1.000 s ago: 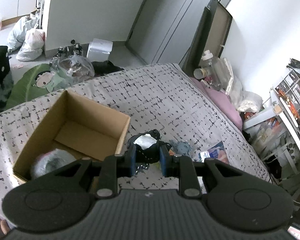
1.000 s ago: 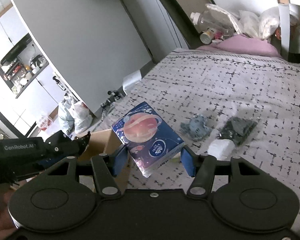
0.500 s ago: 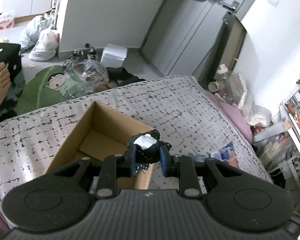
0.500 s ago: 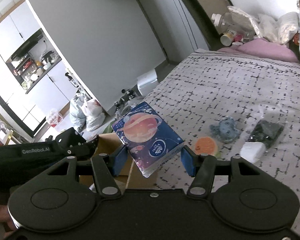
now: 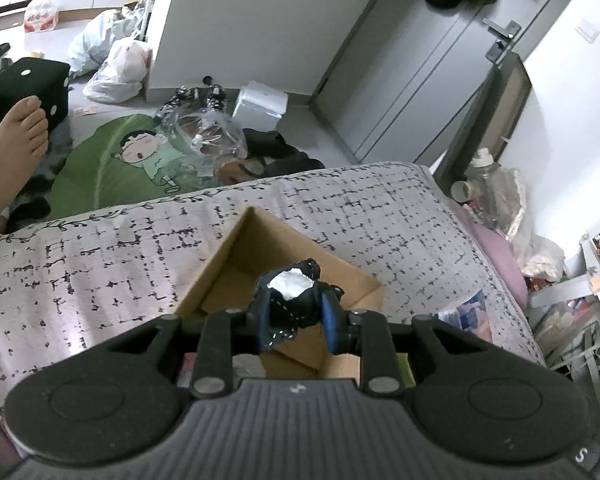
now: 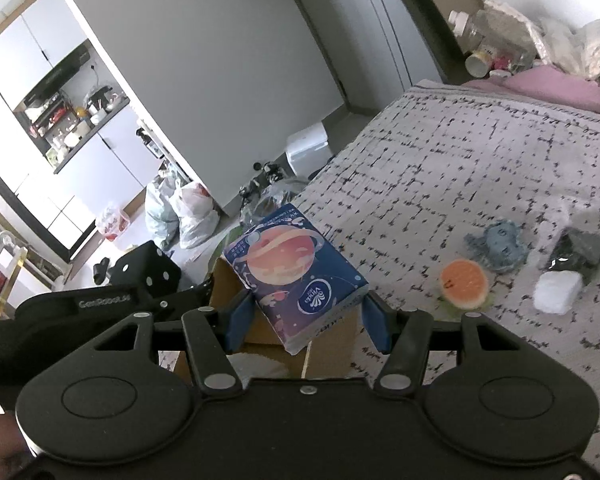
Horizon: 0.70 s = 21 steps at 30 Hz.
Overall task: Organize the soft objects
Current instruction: 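Carry the black plush and tissue pack over the box with both tools, then open both tools to drop the black plush and tissue pack into the box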
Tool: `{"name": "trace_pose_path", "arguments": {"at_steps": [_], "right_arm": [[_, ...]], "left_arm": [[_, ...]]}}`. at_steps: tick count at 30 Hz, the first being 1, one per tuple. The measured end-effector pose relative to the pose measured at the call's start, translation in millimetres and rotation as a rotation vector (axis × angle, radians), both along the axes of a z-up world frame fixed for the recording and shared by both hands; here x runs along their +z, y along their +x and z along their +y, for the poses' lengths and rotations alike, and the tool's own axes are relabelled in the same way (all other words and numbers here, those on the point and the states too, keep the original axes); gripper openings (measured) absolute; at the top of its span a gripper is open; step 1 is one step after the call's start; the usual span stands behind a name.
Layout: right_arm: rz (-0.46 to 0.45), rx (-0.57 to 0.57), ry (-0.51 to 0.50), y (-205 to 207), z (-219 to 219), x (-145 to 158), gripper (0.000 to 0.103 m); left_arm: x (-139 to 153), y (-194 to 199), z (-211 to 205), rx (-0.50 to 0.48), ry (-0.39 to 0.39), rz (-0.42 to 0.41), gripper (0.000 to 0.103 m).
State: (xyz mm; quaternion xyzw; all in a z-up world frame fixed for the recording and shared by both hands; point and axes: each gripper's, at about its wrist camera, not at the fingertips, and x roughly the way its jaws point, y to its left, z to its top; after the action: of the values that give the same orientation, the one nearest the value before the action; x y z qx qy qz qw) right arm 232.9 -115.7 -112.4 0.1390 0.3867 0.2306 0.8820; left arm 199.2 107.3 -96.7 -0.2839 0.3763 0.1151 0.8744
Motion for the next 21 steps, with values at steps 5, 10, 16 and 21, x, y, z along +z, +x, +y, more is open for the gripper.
{"name": "trace_pose_path", "arguments": {"at_steps": [5, 10, 16, 21], "right_arm": [[0.019, 0.007, -0.013, -0.1, 14.8, -4.1, 0.057], [0.038, 0.007, -0.018, 0.1, 24.8, -7.4, 0.057], [0.057, 0.014, -0.021, -2.1, 36.1, -11.1, 0.057], [0.074, 0.032, -0.023, -9.0, 43.5, -12.1, 0.058]], "left_arm": [[-6.7, -0.2, 11.7, 0.024, -0.03, 0.018, 0.03], [-8.8, -2.0, 21.9, 0.035, -0.058, 0.033, 0.039], [-4.5, -9.5, 27.0, 0.038, -0.069, 0.015, 0.04], [-1.2, -14.9, 29.9, 0.046, -0.075, 0.014, 0.043]]}}
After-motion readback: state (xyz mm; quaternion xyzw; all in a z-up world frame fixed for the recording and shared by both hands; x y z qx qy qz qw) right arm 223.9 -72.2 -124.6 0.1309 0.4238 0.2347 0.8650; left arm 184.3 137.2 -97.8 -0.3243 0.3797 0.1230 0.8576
